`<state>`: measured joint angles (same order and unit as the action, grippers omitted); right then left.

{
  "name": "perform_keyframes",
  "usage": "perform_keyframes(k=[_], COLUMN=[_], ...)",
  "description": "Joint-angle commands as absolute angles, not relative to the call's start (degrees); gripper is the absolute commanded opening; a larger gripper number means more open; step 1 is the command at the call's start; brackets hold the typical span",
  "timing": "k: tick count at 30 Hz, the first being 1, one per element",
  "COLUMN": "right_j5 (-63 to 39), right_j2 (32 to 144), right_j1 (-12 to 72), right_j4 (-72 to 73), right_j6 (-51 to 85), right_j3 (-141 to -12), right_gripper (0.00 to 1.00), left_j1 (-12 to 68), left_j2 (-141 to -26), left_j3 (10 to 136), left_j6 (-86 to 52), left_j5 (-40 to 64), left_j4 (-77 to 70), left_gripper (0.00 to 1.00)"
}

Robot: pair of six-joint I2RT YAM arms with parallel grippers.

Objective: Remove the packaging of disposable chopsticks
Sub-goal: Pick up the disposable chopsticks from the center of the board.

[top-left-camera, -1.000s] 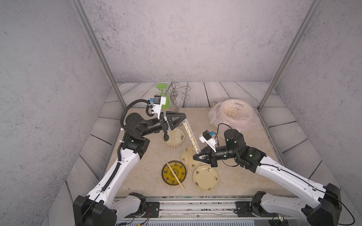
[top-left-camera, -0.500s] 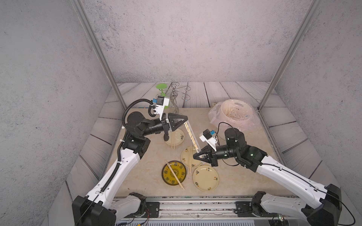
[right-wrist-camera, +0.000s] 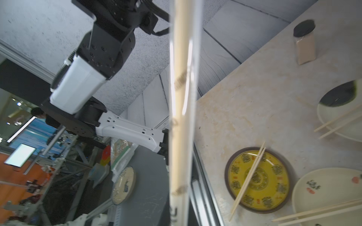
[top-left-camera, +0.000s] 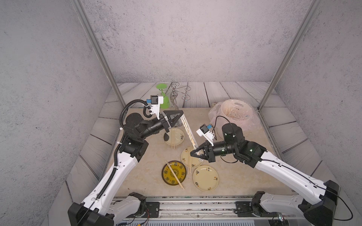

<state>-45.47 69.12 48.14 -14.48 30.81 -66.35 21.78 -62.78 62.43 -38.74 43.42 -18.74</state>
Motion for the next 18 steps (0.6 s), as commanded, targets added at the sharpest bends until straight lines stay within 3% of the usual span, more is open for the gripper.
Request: perform_keyframes(k=[1,10,18], right_j5=[-44.7,-43.23,-40.43], right_j2=[70.48,80.69,86.41], right_j1=[49.49,49.32,42.81], right_j4=[-8.18,-3.21,15.65], right_j6=[43.34,50.18,62.35], right_j3=[-72.33,-82.92,-81.89], right_gripper=[0.0,0.0,0.0], left_j1=[22.68,23.8,24.7], left_j2=[-63.48,-62.94,-62.4], left_j3=[63.63,61.72,61.55], left_j6=[-35.73,-36.32,-35.42], left_j5=[40.3,38.12,38.05], left_j4=[-11.27,-13.26,-12.66], left_gripper=[0.0,0.0,0.0])
